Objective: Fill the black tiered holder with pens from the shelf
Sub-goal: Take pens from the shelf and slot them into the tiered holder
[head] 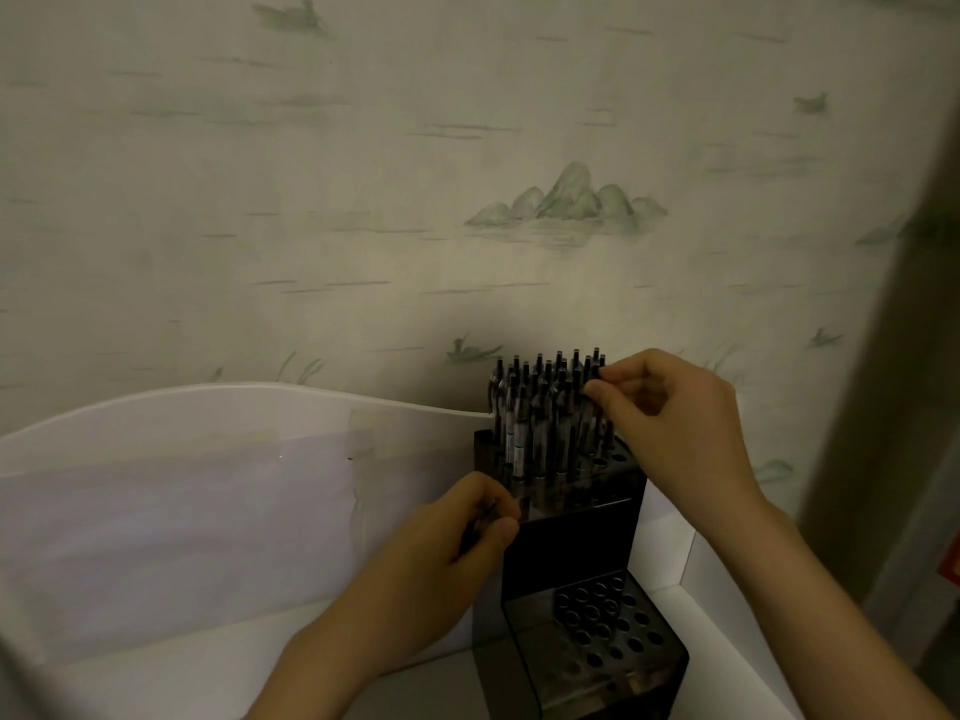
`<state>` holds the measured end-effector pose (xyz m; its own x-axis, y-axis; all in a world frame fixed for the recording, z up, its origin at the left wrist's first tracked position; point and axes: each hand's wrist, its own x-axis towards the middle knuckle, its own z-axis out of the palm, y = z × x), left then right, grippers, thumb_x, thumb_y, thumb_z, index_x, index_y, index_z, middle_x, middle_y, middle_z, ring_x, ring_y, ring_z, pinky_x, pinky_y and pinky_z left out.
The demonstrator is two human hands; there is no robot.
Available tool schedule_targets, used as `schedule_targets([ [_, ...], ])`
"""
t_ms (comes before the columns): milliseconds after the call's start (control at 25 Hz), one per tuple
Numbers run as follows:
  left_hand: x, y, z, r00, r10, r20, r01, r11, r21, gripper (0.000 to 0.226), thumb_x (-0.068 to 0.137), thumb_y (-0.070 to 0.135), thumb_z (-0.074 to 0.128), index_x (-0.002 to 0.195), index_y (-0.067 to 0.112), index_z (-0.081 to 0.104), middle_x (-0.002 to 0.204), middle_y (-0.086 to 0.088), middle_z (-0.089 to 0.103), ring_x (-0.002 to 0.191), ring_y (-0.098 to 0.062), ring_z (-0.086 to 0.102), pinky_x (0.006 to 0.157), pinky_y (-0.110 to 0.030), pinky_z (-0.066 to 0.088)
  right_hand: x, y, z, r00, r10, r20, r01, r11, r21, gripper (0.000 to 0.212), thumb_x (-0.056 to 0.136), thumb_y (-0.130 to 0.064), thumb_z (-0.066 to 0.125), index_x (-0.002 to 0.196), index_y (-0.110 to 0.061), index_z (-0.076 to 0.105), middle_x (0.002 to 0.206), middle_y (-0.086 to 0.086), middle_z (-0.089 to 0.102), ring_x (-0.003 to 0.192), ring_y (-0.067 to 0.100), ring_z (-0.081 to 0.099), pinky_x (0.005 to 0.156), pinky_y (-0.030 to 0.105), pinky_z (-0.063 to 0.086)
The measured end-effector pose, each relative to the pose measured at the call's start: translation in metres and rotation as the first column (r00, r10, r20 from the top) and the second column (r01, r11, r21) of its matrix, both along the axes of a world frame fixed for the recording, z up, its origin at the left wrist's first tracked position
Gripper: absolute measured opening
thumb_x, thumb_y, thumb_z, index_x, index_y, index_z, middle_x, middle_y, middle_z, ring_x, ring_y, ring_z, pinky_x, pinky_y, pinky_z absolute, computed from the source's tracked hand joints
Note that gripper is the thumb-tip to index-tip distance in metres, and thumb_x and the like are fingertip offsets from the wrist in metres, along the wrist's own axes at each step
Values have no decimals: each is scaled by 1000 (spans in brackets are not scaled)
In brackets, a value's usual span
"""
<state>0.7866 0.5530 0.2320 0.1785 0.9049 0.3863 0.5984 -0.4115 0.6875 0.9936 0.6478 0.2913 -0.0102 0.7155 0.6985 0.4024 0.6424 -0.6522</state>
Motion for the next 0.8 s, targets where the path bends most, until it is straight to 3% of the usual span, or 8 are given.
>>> schedule_targets([
  [160, 2, 1, 0, 1000, 7, -7, -7, 1000, 7, 4, 96, 37, 50, 94, 38, 53, 60, 10, 50, 51, -5, 40, 51, -14, 34, 2, 0, 3, 997, -22, 69, 21, 1000, 12, 9, 80, -24, 79, 79, -26, 70, 67, -13, 68, 64, 0, 64, 60, 9, 49],
  [360, 2, -1, 0, 1000, 6, 4, -6, 1000, 18, 3, 96, 38, 51, 94, 37, 52, 59, 8, 49, 50, -5, 38, 49, -14, 34, 4, -1, 1, 993, -72, 97, 66, 996, 58, 6, 82, -23, 77, 81, -20, 71, 68, -10, 69, 64, 4, 66, 64, 23, 56],
  [680, 2, -5, 1, 1000, 13, 20, -14, 1000, 26, 4, 96, 35, 51, 93, 38, 52, 59, 13, 50, 49, -4, 38, 49, -12, 33, -4, -4, -3, 984, -93, 150, 67, 983, 168, 7, 85, -20, 74, 86, -14, 72, 70, -6, 70, 63, 6, 65, 61, 24, 53],
  [800, 2, -7, 1, 999, 17, 28, -18, 1000, 22, 4, 96, 34, 52, 93, 37, 52, 59, 12, 50, 49, -5, 38, 50, -13, 34, -5, -7, -6, 988, -90, 127, 67, 983, 172, 6, 85, -19, 75, 87, -14, 72, 71, -9, 68, 66, 4, 65, 62, 18, 52],
])
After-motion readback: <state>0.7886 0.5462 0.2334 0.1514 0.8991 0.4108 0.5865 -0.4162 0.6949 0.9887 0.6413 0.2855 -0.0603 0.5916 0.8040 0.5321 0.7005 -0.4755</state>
